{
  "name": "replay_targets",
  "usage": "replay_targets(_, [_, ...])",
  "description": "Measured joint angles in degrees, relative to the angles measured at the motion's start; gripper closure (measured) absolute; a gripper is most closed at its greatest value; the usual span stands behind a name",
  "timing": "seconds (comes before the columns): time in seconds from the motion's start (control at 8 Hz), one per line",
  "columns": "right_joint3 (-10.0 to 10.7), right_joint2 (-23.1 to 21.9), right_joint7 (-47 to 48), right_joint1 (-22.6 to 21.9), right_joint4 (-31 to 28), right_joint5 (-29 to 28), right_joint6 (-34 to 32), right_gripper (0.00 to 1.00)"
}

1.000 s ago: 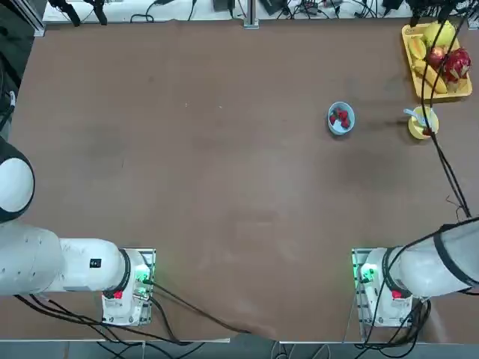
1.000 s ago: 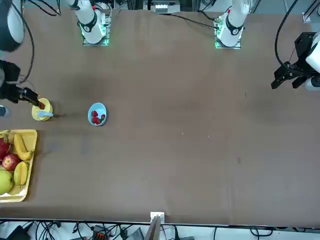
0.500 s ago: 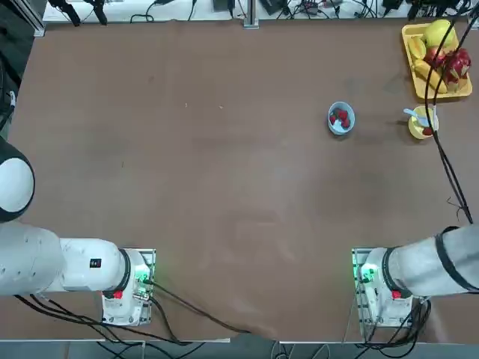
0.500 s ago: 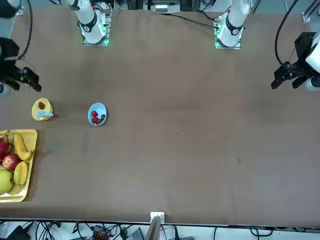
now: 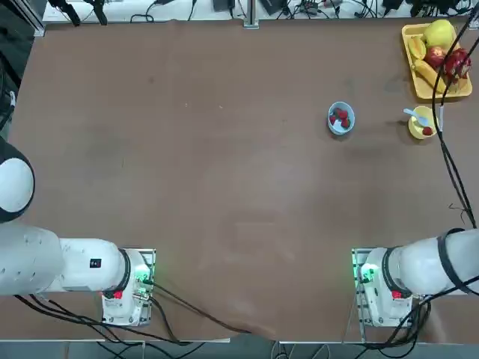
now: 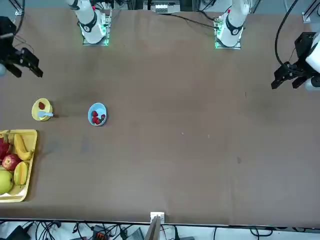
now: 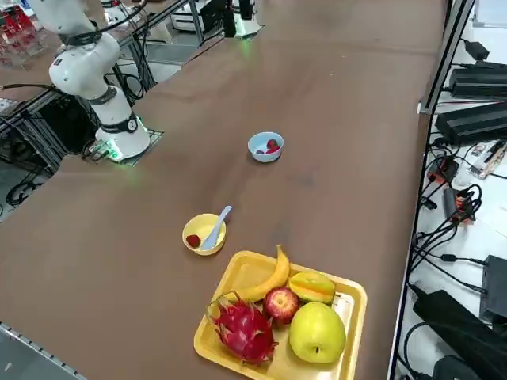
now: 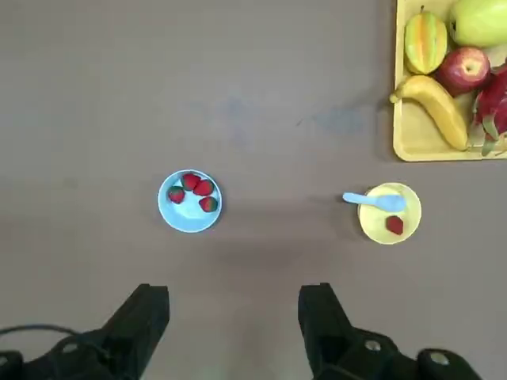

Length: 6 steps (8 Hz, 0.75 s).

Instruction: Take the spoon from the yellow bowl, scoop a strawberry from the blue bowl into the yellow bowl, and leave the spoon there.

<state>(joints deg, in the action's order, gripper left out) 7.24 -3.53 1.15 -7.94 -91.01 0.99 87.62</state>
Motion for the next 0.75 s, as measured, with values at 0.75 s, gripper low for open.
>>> replay_targets(0.75, [-3.27, -2.82, -0.03, 4.69, -4.34, -2.31, 2.23, 0.0])
